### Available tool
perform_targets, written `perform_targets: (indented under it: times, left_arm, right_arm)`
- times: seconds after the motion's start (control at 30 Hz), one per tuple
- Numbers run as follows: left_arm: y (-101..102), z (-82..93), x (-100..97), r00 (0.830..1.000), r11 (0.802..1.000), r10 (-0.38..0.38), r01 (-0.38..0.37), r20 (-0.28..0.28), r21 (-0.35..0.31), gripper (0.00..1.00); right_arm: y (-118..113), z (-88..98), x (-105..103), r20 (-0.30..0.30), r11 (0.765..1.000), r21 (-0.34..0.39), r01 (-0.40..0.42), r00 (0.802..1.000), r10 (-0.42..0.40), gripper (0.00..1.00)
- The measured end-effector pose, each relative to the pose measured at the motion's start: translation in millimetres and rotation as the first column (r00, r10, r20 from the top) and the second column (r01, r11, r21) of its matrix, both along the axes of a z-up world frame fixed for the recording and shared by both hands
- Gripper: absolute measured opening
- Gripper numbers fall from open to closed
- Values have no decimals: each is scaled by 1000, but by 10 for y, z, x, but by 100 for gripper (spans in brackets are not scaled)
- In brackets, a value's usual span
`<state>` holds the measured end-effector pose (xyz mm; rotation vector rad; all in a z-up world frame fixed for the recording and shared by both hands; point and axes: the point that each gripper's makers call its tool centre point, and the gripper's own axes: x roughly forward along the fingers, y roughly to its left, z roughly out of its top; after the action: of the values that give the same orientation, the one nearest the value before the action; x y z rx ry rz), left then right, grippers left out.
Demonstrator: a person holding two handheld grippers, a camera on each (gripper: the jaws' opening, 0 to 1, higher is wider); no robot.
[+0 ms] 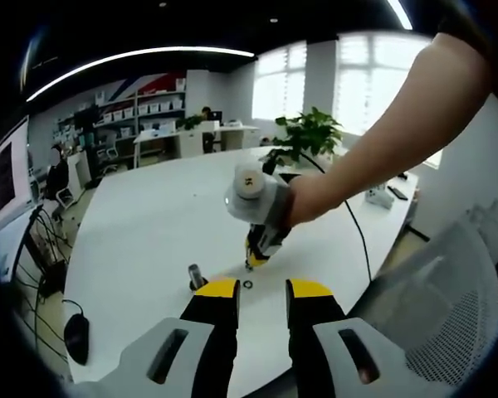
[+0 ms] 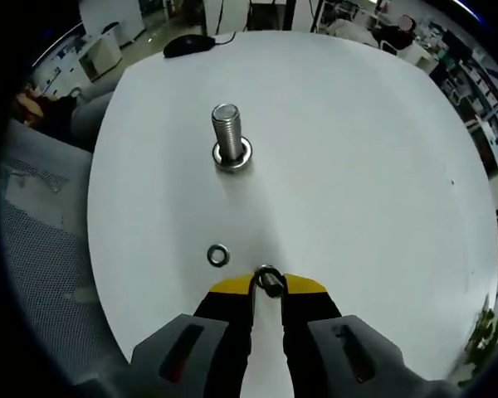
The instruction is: Place the washer onto the threaded stud by aligning its center hole with the stud, sliding it down to the base, and recovering from edge contact or off-axis alignment until the washer reaches the visible bottom stop.
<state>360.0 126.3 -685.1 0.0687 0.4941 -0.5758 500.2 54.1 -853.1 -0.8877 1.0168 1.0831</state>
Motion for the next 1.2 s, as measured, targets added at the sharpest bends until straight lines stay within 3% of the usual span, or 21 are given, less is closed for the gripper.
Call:
perform_targets:
  times: [0.5, 0.6, 1.2]
  left_arm:
    - [17, -21, 4, 1000, 1000, 8, -8, -11, 3, 20]
    - [18, -23, 5, 1000, 1000, 8, -8, -13, 1, 20]
    - [12, -14, 4, 1000, 1000, 4, -4, -6, 5, 19]
  right_arm:
    - [16, -44, 17, -18, 1000, 14, 16, 1000, -16, 14]
    - [-68, -89, 4, -11, 999, -33, 6, 1000, -7, 15]
    - [-222, -84, -114, -20, 999, -29, 40, 999, -40, 16]
